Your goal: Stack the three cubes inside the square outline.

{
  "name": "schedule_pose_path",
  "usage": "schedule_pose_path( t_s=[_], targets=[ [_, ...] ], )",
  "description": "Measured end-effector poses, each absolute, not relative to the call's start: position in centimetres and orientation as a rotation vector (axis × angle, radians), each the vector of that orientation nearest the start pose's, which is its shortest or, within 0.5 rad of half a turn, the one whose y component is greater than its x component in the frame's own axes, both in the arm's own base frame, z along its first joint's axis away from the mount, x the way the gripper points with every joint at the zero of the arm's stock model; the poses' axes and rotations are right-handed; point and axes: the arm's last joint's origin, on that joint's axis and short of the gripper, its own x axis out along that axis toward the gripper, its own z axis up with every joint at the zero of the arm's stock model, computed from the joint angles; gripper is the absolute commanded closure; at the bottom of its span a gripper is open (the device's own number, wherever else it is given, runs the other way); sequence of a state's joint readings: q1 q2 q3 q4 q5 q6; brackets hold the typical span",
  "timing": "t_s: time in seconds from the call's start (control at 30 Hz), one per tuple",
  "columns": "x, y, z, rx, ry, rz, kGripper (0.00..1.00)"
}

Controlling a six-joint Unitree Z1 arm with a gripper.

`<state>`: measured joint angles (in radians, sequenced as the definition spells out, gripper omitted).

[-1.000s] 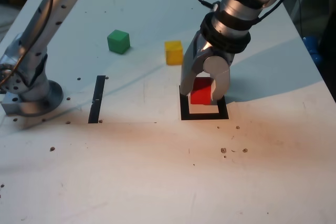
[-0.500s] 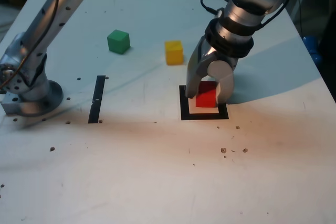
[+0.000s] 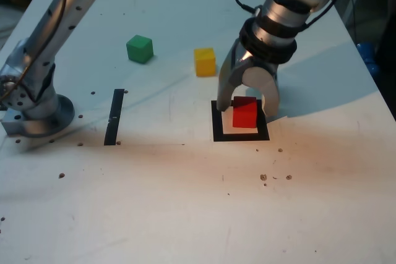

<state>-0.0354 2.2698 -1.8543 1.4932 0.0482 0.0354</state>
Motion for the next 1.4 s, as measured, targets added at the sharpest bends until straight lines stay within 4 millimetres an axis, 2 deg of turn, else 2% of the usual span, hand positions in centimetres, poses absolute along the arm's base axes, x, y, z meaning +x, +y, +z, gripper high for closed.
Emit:
schedule_pose_path(
  t_s=[0.3, 0.43, 0.63, 0.83, 1.03, 1.23, 1.4],
  targets=[
    [36.7, 3.5, 26.7, 0.061, 1.868, 0.086, 0.00],
    [35.2, 6.1, 27.1, 0.021, 1.879, 0.120, 0.00],
    [33.5, 10.4, 26.3, -0.054, 1.906, 0.143, 0.01],
    [33.4, 12.7, 24.5, -0.073, 1.900, 0.105, 0.01],
    [33.8, 14.0, 23.3, -0.098, 1.885, 0.063, 0.04],
    [33.9, 14.6, 22.3, -0.121, 1.894, 0.056, 0.16],
    [34.1, 14.9, 21.4, -0.139, 1.917, 0.048, 0.37]
  ],
)
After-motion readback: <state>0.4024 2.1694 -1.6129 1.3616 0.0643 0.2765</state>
